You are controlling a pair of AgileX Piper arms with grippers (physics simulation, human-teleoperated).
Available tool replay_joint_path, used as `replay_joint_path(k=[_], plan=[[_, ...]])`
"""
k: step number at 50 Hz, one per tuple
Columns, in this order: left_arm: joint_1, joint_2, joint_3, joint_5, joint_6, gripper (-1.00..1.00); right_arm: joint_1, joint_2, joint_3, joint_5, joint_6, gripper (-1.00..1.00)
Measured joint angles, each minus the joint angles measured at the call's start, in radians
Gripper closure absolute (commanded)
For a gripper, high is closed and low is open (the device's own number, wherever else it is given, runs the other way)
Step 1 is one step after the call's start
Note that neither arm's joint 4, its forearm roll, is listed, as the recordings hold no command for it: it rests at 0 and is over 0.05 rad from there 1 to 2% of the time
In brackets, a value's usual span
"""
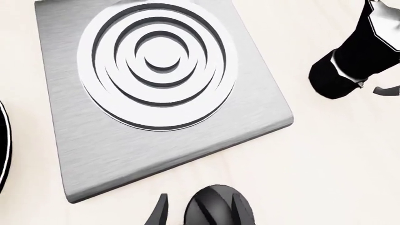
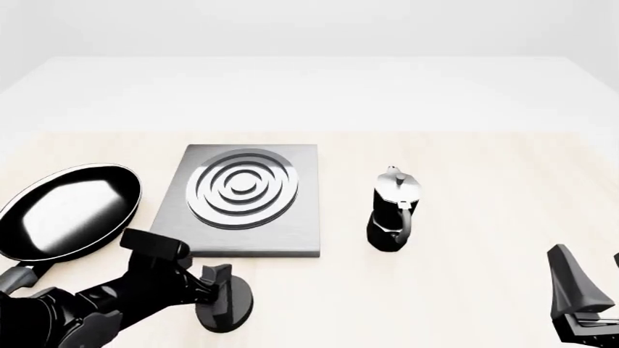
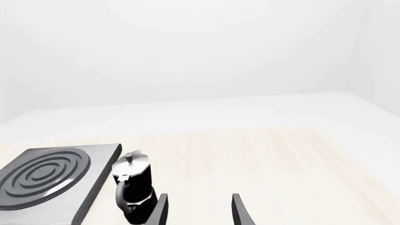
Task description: Turn on the stove.
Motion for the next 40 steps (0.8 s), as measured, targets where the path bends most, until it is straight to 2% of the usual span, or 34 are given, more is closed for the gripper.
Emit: replay_joint_path(k=[11, 29, 40], plan=[[0.068, -0.035, -0.002, 0.03, 0.064, -1.0, 0.001, 0.001, 0.0, 0.002, 0.0, -1.0], [0.106, -0.08, 0.0, 0.056, 0.097, -1.0, 0.002, 0.003, 0.0, 0.003, 0.0, -1.0], [0.13, -0.214, 0.009, 0.12, 0.126, -1.0, 0.003, 0.001, 0.0, 0.002, -0.002, -1.0]])
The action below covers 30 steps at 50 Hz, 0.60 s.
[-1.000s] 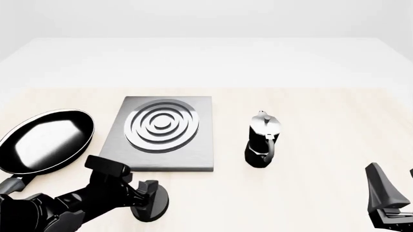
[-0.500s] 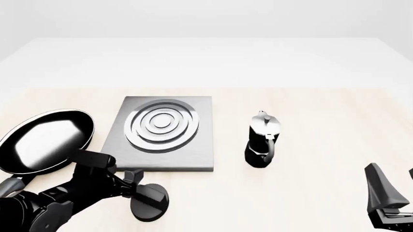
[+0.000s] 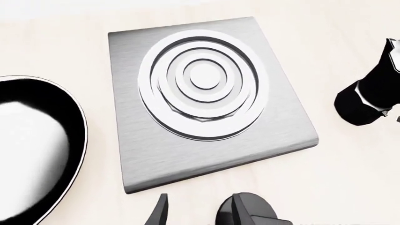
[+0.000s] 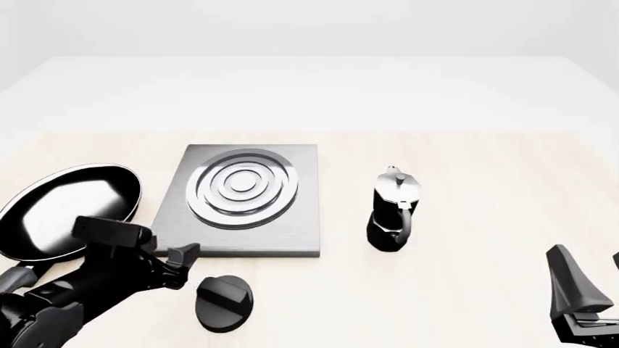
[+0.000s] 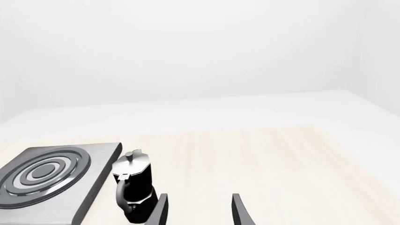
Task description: Turn on the stove.
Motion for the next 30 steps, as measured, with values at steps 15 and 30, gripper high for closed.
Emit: replay_joint_path(k=[15, 30], plan=[[0.019, -0.328, 0.015, 0.196, 0.023, -1.0, 0.002, -0.001, 0.0, 0.0, -0.005, -1.0], [0.075, -0.736, 0.018, 0.433, 0.059, -1.0, 0.003, -0.001, 0.0, 0.0, -0.008, -1.0]])
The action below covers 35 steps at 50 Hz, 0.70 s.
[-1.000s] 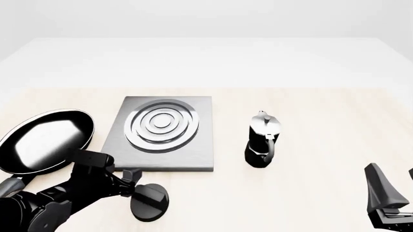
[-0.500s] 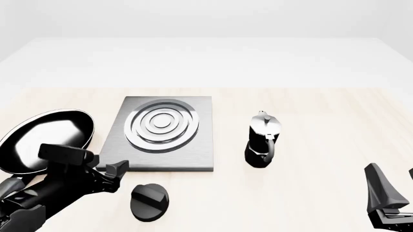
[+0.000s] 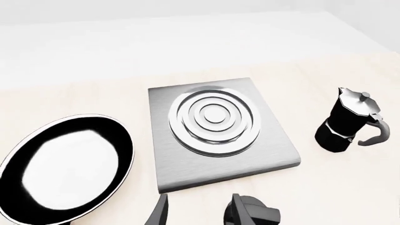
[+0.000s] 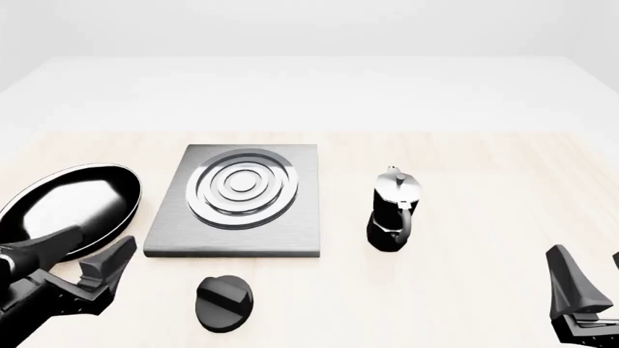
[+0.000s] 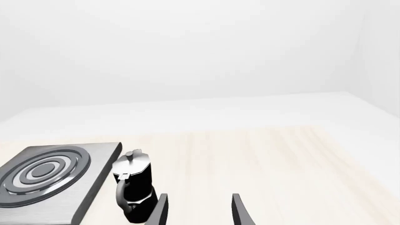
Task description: Turn on the stove.
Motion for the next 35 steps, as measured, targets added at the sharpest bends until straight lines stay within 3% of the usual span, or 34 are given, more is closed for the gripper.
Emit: replay_joint_path(k=[18, 35], plan=[[0.054, -0.329, -0.012, 0.228, 0.016, -1.0, 0.002, 0.0, 0.0, 0.0, 0.001, -1.0], [0.064, -0.428, 0.023, 0.235, 0.059, -1.0, 0.006, 0.003, 0.0, 0.001, 0.006, -1.0]])
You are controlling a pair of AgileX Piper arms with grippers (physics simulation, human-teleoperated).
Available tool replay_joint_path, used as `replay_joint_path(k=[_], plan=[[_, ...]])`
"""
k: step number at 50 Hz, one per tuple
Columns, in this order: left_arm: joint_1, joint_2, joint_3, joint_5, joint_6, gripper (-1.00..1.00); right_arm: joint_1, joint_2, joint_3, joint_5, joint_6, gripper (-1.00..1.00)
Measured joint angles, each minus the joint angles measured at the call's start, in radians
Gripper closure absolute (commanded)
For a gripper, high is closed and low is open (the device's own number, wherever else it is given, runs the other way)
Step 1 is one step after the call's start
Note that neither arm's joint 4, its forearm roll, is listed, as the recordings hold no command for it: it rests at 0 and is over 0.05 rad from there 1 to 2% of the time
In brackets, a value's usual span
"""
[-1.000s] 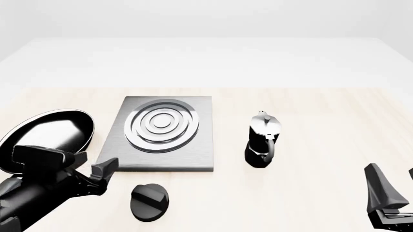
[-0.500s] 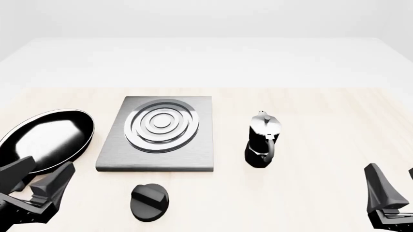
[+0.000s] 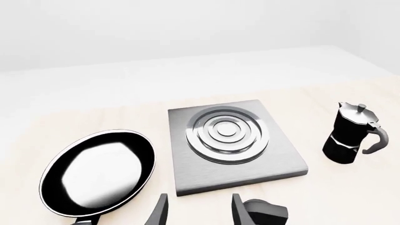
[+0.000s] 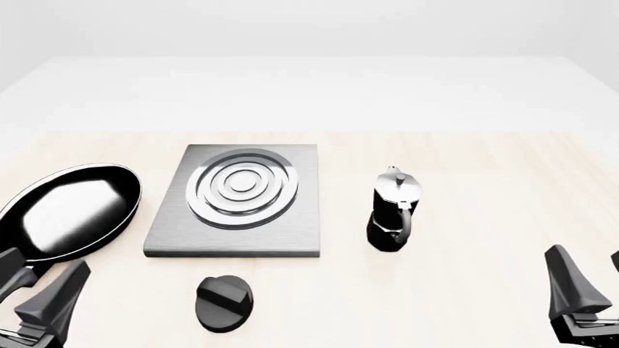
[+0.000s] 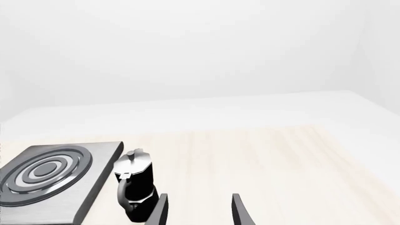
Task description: Turn on the stove.
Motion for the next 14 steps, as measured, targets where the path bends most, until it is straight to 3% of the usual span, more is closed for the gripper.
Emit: replay_joint_path(k=[14], plan=[[0.041, -0.016, 0.025, -0.02, 0.031, -1.0, 0.004, -0.002, 0.0, 0.001, -0.001, -1.0]])
